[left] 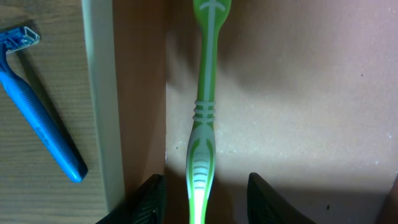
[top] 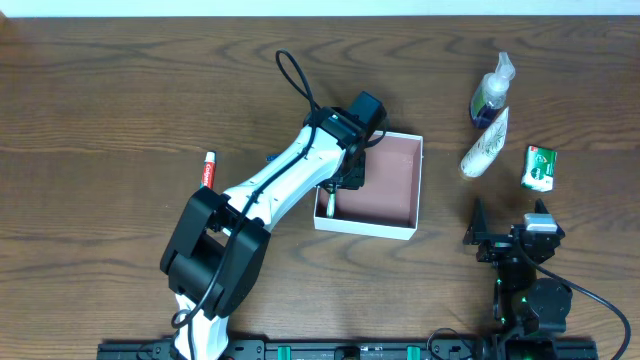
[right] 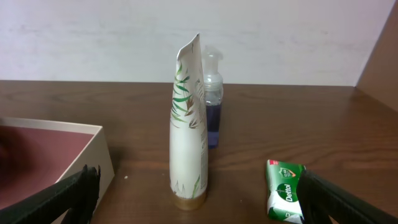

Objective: Pack container
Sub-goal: 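Lower the toothbrush along the box's left wall and release it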

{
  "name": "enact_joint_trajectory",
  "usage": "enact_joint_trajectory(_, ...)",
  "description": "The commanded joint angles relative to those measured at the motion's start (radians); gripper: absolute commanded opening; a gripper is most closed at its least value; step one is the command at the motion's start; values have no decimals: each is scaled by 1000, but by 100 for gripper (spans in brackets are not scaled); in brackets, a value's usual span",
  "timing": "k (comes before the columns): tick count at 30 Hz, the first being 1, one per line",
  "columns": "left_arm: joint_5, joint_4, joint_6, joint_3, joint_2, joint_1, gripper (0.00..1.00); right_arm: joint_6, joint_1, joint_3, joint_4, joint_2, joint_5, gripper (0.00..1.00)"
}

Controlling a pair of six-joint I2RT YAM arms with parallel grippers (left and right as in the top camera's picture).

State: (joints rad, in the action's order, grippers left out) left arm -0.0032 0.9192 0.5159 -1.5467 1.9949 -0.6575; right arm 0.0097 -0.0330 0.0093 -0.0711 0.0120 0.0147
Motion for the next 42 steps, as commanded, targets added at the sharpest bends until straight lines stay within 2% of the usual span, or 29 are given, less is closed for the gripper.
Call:
enact_joint_trajectory(1, -8, 16, -18, -19, -37, -1, 44, -15, 10, -4, -3, -6, -5, 99)
enact_joint_trajectory(22, -9, 26, 65, -36, -101, -40, 43, -15, 10, -4, -3, -6, -5, 99)
enact_joint_trajectory(24, -10, 17, 61, -36, -101, -39, 35, -15, 10, -4, -3, -6, -4, 99)
enact_joint_trajectory(28, -58, 10, 61, -36, -101, -37, 6, -15, 10, -4, -3, -6, -4, 99)
enact_joint_trajectory(42, -88, 10, 34, -21, -81, -33, 6, -15, 10, -4, -3, -6, -4, 99)
